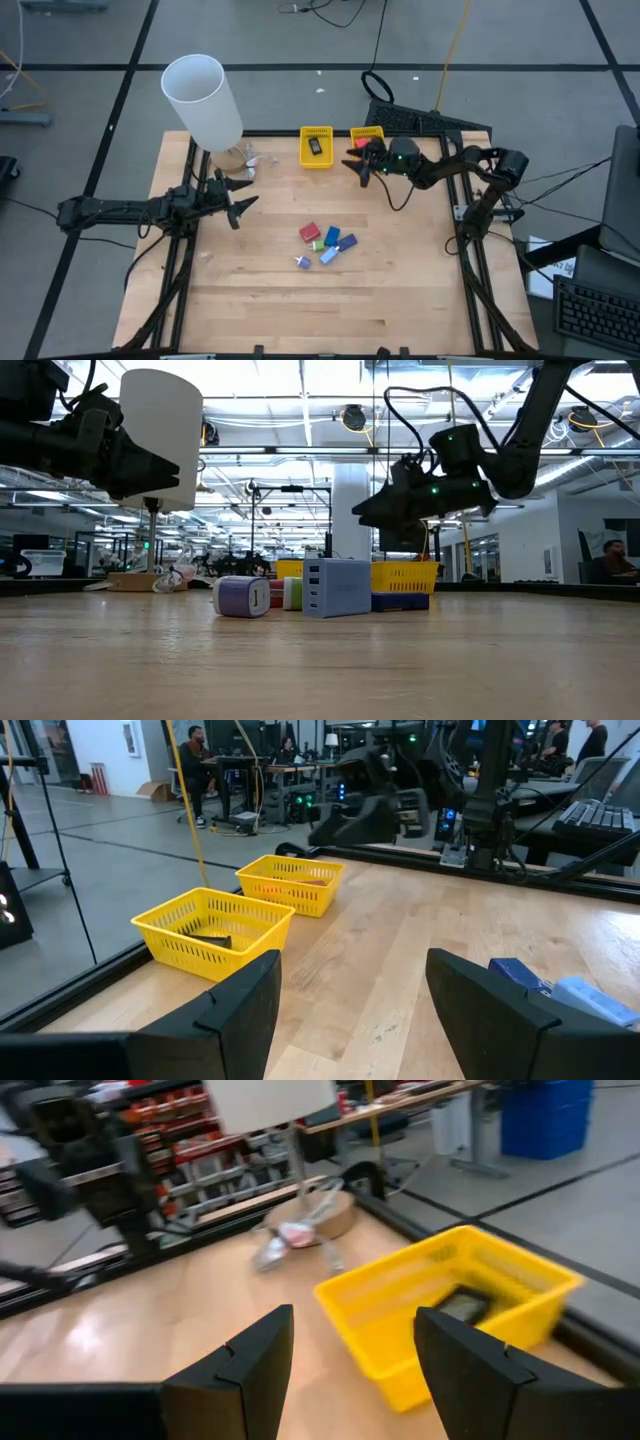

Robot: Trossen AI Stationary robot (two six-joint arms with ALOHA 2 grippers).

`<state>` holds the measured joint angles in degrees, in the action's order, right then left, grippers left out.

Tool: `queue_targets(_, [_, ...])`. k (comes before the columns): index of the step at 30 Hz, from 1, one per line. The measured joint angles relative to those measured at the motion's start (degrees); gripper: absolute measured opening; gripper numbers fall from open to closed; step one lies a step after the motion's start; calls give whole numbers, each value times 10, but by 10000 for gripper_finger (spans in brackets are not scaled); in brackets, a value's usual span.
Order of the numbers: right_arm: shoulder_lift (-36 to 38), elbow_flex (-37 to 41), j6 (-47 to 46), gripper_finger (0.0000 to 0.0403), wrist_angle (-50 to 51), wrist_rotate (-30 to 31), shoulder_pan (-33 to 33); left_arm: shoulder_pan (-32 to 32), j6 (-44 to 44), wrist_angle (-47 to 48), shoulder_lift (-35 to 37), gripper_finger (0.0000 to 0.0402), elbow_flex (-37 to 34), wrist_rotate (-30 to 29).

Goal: Pick & Place Office items
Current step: Put the dark blue digital clock into the left yellow bin

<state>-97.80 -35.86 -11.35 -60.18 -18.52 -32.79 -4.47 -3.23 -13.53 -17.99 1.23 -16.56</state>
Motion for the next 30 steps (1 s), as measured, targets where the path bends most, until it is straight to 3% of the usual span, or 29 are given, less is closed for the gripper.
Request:
queue_targets(15, [0, 0, 0, 196, 0, 3, 127, 0, 0, 0, 0, 253, 0, 0])
queue_targets(30, [0, 0, 4, 196, 3, 4, 215, 0, 0, 0, 0, 253, 0, 0])
